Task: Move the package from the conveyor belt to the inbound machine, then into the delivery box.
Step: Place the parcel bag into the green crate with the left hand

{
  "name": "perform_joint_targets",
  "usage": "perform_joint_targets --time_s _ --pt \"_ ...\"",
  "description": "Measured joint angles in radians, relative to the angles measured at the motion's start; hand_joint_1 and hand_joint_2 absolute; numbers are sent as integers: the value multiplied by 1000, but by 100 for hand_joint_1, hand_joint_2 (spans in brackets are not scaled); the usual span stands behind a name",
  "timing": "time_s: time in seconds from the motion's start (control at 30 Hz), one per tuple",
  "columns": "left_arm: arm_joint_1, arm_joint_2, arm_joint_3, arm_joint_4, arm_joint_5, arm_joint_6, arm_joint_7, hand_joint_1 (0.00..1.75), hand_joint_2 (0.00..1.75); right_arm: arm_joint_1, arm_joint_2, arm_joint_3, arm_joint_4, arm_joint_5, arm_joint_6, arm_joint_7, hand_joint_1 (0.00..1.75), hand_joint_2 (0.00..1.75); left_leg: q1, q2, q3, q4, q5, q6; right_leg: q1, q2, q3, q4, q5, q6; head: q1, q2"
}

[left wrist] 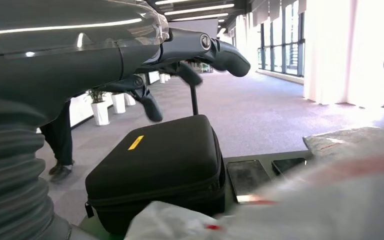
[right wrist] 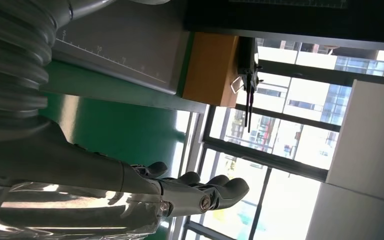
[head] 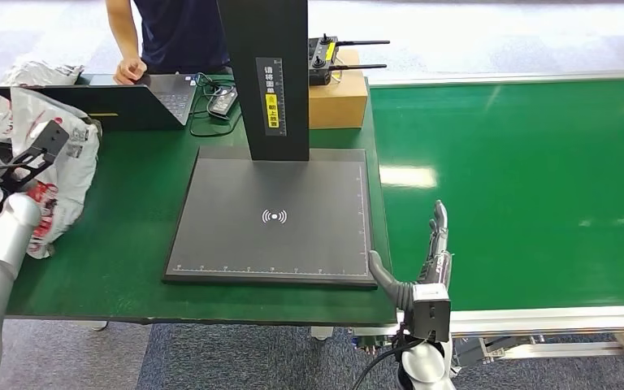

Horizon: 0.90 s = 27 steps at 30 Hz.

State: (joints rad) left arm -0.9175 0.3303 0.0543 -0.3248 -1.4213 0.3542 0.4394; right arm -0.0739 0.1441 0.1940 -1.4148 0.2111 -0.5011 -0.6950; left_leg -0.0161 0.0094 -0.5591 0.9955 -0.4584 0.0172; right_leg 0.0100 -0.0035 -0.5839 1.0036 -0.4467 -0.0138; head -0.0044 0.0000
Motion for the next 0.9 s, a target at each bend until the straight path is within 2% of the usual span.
perform_joint_targets --time_s 0.2,0.33,0.4,0.5,0.6,0.7,0.8,0.9 --pt "4 -8 13 2 -13 39 -66 0 175 -41 6 2 42 -4 15 0 0 175 0 0 0 0 0 0 0 0 0 0 0 0 0 0" --pt "12 -26 31 -2 -7 118 -155 0 175 -54 12 2 62 -4 15 0 0 175 0 0 0 0 0 0 0 0 0 0 0 0 0 0" --pt "25 -46 43 -16 35 177 -244 0 175 -55 14 2 66 0 13 0 0 175 0 0 0 0 0 0 0 0 0 0 0 0 0 0" --pt "69 -100 76 -76 207 246 -474 0 175 -53 17 2 66 9 14 0 0 175 -1 0 0 0 0 0 -1 0 0 0 0 0 0 0" --pt "168 -166 87 -208 479 180 -712 0 175 -48 21 1 65 18 24 -1 0 175 -2 1 1 0 0 0 -2 1 0 0 0 0 0 0" --pt "313 -229 45 -379 728 54 -880 0 175 -46 22 0 65 27 43 -1 0 175 -2 2 1 0 -1 1 -3 2 0 -1 0 1 0 0" --pt "449 -282 -33 -508 845 -6 -975 0 175 -46 22 -1 63 36 57 -1 0 175 -3 1 0 0 -2 2 -3 2 -1 -1 -1 2 0 0" --pt "551 -332 -118 -590 906 -38 -1023 0 175 -46 22 -4 53 51 71 5 0 175 -3 1 0 0 -3 2 -3 2 0 -1 -1 2 0 0"
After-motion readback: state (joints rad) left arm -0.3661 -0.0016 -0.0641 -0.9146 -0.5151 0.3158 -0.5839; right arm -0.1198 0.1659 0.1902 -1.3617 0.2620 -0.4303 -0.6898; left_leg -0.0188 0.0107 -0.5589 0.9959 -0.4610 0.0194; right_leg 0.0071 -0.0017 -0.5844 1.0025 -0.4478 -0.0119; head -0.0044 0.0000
